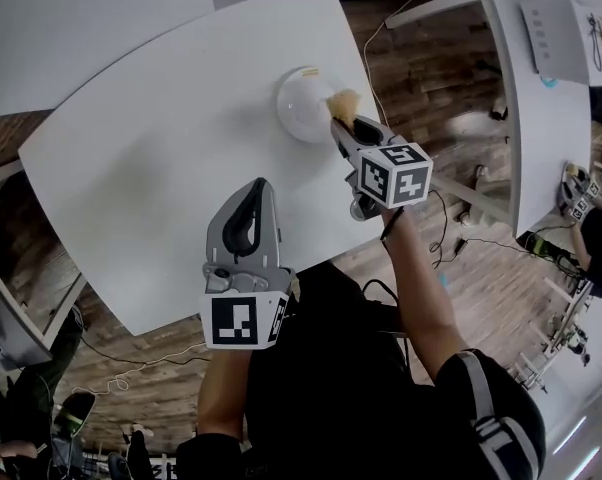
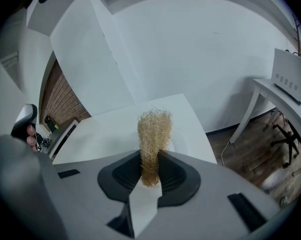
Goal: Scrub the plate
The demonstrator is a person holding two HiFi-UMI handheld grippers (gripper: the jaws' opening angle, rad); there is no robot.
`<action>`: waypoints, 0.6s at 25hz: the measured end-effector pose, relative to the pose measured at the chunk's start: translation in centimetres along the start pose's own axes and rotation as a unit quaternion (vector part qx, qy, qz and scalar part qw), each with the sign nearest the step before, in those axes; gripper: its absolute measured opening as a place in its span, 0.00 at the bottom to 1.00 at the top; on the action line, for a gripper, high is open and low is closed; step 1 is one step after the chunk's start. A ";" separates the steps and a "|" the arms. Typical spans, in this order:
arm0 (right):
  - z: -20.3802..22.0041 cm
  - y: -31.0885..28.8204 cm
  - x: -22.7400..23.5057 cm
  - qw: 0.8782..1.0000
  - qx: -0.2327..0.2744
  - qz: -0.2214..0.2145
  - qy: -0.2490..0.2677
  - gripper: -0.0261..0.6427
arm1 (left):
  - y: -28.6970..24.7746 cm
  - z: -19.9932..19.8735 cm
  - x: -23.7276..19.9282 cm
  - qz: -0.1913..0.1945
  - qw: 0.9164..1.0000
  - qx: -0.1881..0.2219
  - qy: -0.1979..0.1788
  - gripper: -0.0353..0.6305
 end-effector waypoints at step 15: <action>0.5 -2.5 0.1 0.999 -0.036 0.011 0.001 0.15 | -0.4 0.5 -1.8 0.002 1.000 -0.011 0.014 0.05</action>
Point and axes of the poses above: the fingertips, and each gripper's own axes: y backward along the fingers, x to its right, z out of its underside, the point moved 3 cm from there along y, backward along the fingers, and after that the axes turned 8 degrees about x, right-handed, at the moved point
